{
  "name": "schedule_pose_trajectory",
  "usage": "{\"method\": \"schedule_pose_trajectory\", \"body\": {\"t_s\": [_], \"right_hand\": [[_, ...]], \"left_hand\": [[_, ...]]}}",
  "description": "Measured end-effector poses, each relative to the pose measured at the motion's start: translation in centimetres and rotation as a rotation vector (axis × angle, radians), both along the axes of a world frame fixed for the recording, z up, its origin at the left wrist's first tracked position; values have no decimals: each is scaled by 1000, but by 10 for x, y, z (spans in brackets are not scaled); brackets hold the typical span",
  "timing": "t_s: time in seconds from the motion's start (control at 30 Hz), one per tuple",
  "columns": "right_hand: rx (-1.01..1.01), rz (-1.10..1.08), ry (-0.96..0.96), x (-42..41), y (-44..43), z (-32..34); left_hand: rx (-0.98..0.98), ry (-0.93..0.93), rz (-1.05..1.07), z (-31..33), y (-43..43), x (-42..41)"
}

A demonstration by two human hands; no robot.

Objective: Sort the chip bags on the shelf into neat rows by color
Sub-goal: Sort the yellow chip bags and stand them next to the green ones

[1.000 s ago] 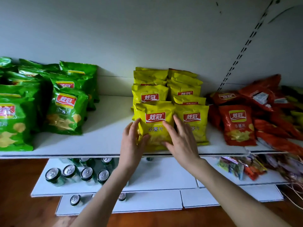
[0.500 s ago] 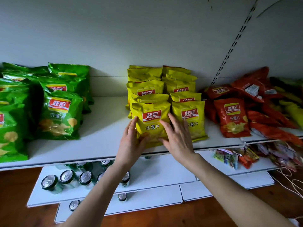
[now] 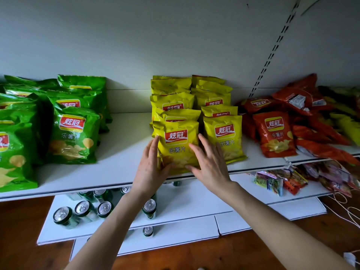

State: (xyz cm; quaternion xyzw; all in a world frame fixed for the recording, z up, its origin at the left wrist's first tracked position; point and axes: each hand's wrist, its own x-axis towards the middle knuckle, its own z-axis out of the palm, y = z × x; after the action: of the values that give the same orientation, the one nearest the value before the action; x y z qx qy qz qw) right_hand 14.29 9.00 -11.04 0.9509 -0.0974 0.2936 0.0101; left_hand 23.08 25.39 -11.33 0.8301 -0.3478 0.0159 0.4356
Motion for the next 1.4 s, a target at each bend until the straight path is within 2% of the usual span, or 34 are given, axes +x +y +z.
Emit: {"method": "schedule_pose_trajectory", "body": {"t_s": [0.13,0.2,0.3,0.4,0.6,0.73,0.93,1.07,1.4], "right_hand": [[62,41,-37,-9,-2,2],[97,60,-57,-14,-8,7],[143,30,-65,-22,-29,26],[165,-73,-88,-34,-68,49],[223,-272,-117,-81,-162,85],[251,-346,-110,-136,-225,96],[268,-462,-84,-235,-325,117],[274,-479,-73,-282,-377,123],[306,-403,-124,-273,-473,118]], "left_hand": [[8,-134,94,-2,5,-5],[15,-282,127,4,2,-12],[10,-510,27,16,-11,-28],[4,-596,-134,28,-39,-51],[97,-663,-383,49,-120,-100],[101,-679,-448,52,-187,-141],[6,-689,-529,61,-292,-212],[13,-637,-536,73,-344,-246],[94,-603,-534,98,-447,-257]]}}
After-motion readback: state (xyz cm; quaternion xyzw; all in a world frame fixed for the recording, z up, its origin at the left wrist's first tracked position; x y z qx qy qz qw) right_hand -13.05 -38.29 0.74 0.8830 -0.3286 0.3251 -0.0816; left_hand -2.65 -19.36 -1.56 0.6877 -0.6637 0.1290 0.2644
